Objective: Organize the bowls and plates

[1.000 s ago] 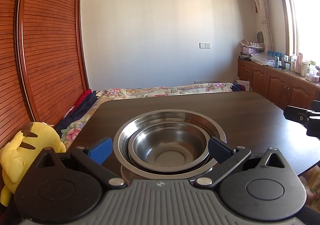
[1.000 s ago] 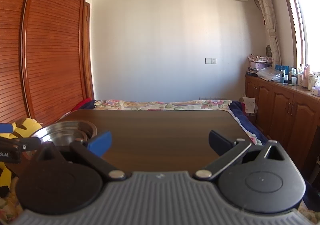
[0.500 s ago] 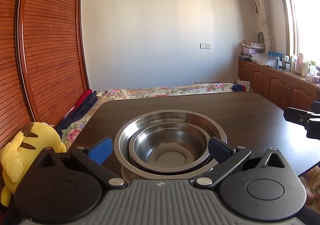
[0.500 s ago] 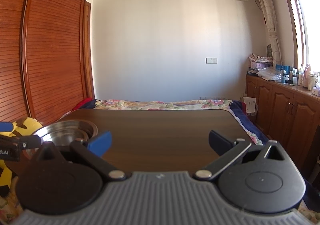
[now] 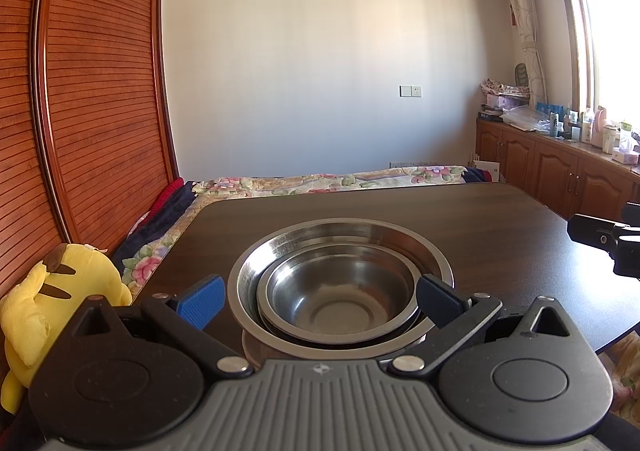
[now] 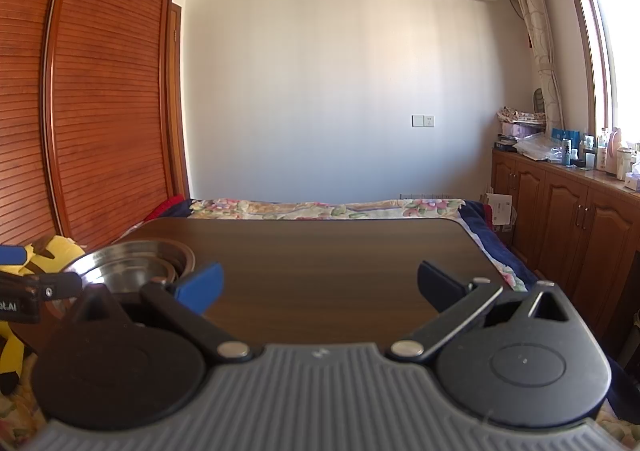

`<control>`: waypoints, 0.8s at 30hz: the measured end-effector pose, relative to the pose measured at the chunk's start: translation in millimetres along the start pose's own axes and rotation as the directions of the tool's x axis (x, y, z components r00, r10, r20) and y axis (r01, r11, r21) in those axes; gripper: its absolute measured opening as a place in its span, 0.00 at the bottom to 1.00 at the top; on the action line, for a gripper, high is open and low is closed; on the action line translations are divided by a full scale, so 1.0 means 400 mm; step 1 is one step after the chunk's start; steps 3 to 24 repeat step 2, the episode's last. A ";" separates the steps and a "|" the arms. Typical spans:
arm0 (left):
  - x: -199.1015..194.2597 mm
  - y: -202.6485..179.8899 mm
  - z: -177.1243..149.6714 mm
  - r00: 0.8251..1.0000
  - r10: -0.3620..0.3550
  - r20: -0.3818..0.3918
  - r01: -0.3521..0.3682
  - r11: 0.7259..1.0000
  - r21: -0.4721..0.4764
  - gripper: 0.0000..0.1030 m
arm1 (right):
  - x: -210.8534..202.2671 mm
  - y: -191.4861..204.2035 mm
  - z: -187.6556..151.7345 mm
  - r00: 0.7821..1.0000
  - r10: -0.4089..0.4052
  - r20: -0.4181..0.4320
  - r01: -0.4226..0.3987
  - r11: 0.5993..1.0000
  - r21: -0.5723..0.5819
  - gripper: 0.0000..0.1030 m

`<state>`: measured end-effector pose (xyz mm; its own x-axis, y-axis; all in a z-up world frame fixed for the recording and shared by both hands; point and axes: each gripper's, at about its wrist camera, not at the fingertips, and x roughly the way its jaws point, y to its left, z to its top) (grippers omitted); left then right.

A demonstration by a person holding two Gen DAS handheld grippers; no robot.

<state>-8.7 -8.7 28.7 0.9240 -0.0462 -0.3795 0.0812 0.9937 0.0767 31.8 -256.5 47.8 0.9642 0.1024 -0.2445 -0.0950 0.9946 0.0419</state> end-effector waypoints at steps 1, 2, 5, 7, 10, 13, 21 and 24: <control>0.000 0.000 0.000 1.000 0.000 0.000 0.000 1.000 -0.001 1.00 | 0.001 0.001 -0.001 1.000 -0.001 0.000 0.001 1.000 0.000 1.00; 0.000 0.000 0.000 1.000 0.000 0.000 0.000 1.000 -0.002 1.00 | 0.002 0.001 -0.002 1.000 -0.001 0.000 0.001 1.000 0.002 1.00; 0.000 0.000 0.000 1.000 0.000 0.000 0.000 1.000 -0.002 1.00 | 0.002 0.001 -0.002 1.000 -0.001 0.000 0.001 1.000 0.002 1.00; 0.000 0.000 0.000 1.000 0.000 0.000 0.000 1.000 -0.002 1.00 | 0.002 0.001 -0.002 1.000 -0.001 0.000 0.001 1.000 0.002 1.00; 0.000 0.000 0.000 1.000 0.000 0.000 0.000 1.000 -0.002 1.00 | 0.002 0.001 -0.002 1.000 -0.001 0.000 0.001 1.000 0.002 1.00; 0.000 0.000 0.000 1.000 0.000 0.000 0.000 1.000 -0.002 1.00 | 0.002 0.001 -0.002 1.000 -0.001 0.000 0.001 1.000 0.002 1.00; 0.000 0.000 0.000 1.000 0.000 0.000 0.000 1.000 -0.002 1.00 | 0.002 0.001 -0.002 1.000 -0.001 0.000 0.001 1.000 0.002 1.00; 0.000 0.000 0.000 1.000 0.000 0.000 0.000 1.000 -0.002 1.00 | 0.002 0.001 -0.002 1.000 -0.001 0.000 0.001 1.000 0.002 1.00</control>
